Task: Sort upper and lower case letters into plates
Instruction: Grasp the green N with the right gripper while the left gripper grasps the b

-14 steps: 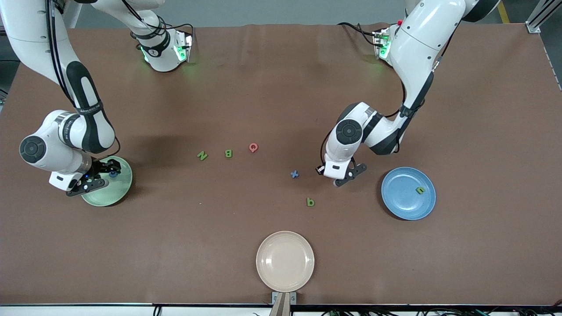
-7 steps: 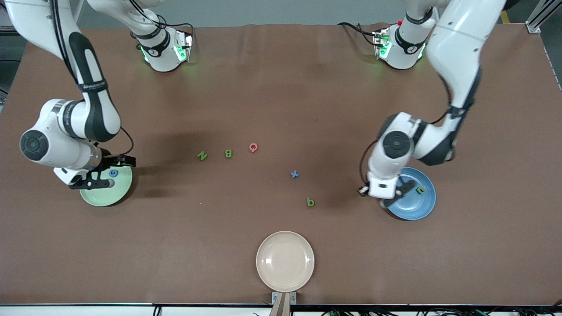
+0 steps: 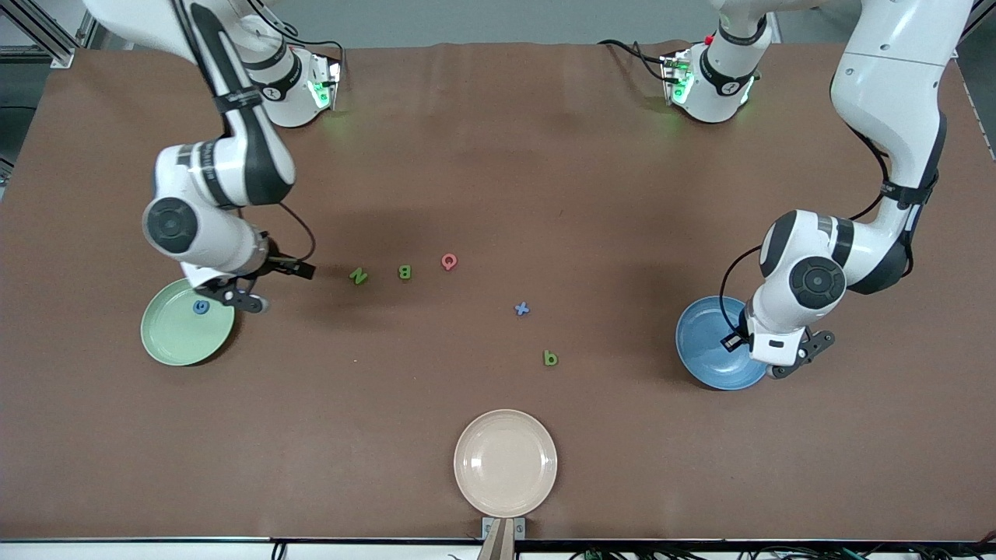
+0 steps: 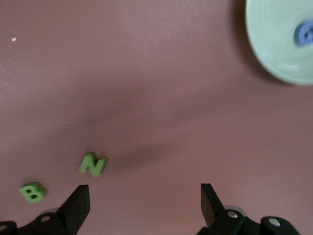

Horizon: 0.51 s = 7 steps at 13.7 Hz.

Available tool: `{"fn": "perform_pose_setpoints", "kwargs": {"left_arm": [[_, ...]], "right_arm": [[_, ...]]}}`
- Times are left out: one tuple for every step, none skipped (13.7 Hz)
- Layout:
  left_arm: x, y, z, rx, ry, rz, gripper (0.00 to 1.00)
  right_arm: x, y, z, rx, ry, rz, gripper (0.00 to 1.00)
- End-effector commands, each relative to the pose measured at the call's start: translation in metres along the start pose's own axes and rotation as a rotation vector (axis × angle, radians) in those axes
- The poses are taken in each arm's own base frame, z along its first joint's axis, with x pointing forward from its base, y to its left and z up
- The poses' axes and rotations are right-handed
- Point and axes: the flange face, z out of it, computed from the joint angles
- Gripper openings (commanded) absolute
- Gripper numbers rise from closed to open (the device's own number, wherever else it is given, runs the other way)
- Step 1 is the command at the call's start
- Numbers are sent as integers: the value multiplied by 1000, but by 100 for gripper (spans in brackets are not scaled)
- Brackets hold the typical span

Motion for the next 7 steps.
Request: {"fn": "perform_pose_setpoints", "kwargs": {"left_arm": [[-5,12,-9,-7,19,13,100],[-5,18,-18,-22,27,5,100],[-12,27,-26,-37,23,14,100],[-20,40,-38,-53,25,14,100],[-32,59,-50,-70,22,-13,100],[-48,83,-62,-97,21,-63,100],[-63,109,-64,-117,14,-115,100]], "right_arm": [[-40,-33,13,6,32,111,100],[-50,-41,26,26,64,130,100],[-56,-46,37,54,102,139,100],[-58,-48,51,62,121,143,100],[-58,-51,61,68,135,148,100],[-61,-57,71,80,137,162,100],[-64,-64,82,86,136,166,100]]}}
